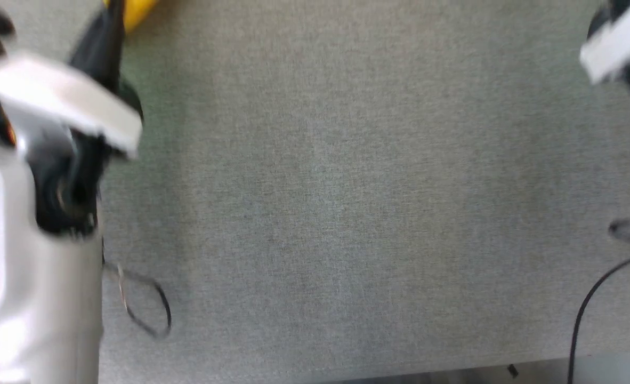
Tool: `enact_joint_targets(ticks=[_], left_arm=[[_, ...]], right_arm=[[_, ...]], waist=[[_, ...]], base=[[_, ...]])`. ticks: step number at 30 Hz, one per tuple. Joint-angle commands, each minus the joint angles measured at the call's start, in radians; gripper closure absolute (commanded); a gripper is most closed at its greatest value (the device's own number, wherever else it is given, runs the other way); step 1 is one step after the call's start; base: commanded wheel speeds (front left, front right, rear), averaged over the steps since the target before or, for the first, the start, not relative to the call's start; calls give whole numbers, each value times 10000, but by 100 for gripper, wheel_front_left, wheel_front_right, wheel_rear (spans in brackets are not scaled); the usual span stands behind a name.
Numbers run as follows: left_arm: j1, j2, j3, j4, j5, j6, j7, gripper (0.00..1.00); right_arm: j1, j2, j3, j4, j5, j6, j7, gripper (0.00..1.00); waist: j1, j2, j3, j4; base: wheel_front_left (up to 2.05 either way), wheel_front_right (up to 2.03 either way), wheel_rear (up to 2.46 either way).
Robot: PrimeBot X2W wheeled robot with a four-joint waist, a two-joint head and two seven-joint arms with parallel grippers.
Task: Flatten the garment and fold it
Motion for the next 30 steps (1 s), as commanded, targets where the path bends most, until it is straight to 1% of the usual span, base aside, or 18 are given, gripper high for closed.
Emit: enact_joint_targets(ticks=[1, 6, 11, 14, 18, 20, 21, 22, 23, 26, 30], left_arm=[[848, 34, 25, -549, 108, 127, 11, 100], [2568, -147, 266, -1451, -51, 355, -180, 100], [4322, -296, 448, -1854, -189, 407, -392, 100], [5246, -471, 511, -1854, -436, 338, -475, 100], [6198, -546, 544, -1928, -718, 141, -479, 100], [6643, -501, 475, -2054, -894, -44, -319, 100], [6643, -501, 475, -2054, -894, -44, -319, 100], [7075, -422, 429, -2202, -999, -147, -148, 100], [7075, -422, 429, -2202, -999, -147, -148, 100], [7695, -343, 381, -2486, -1182, -212, 129, 100], [8485, -277, 382, -2914, -1395, -191, 427, 100]], right_arm=[[824, 167, -314, -429, 154, -9, 128, 100], [2640, 562, -1118, -1381, 436, -9, 401, 100], [4427, 1055, -1865, -2142, 798, -9, 689, 100], [5419, 1230, -2173, -2564, 983, -9, 906, 100], [6663, 1368, -2548, -3139, 1266, -9, 1319, 100], [7285, 1365, -2488, -3486, 1515, -9, 1683, 100], [7285, 1365, -2488, -3486, 1515, -9, 1683, 100], [7881, 1377, -2506, -3802, 1773, -9, 2012, 100], [7881, 1377, -2506, -3802, 1773, -9, 2012, 100], [8612, 1421, -2617, -4204, 1995, -9, 2346, 100], [9411, 1574, -2835, -4573, 2233, -9, 2710, 100]], waist=[[3, 0, -664, -6], [3, 0, -1203, 113], [3, 0, -1792, 158], [3, 0, -2150, 189], [3, 0, -2658, 267], [3, 0, -2908, 287], [3, 0, -2908, 287], [3, 0, -3192, 281], [3, 0, -3192, 281], [3, 0, -3577, 242], [3, 0, -4084, 229]], base=[[0, 0, 0], [0, 0, 0], [0, 0, 0], [0, 0, 0], [0, 0, 0], [0, 0, 0], [0, 0, 0], [0, 0, 0], [0, 0, 0], [0, 0, 0], [0, 0, 0]])
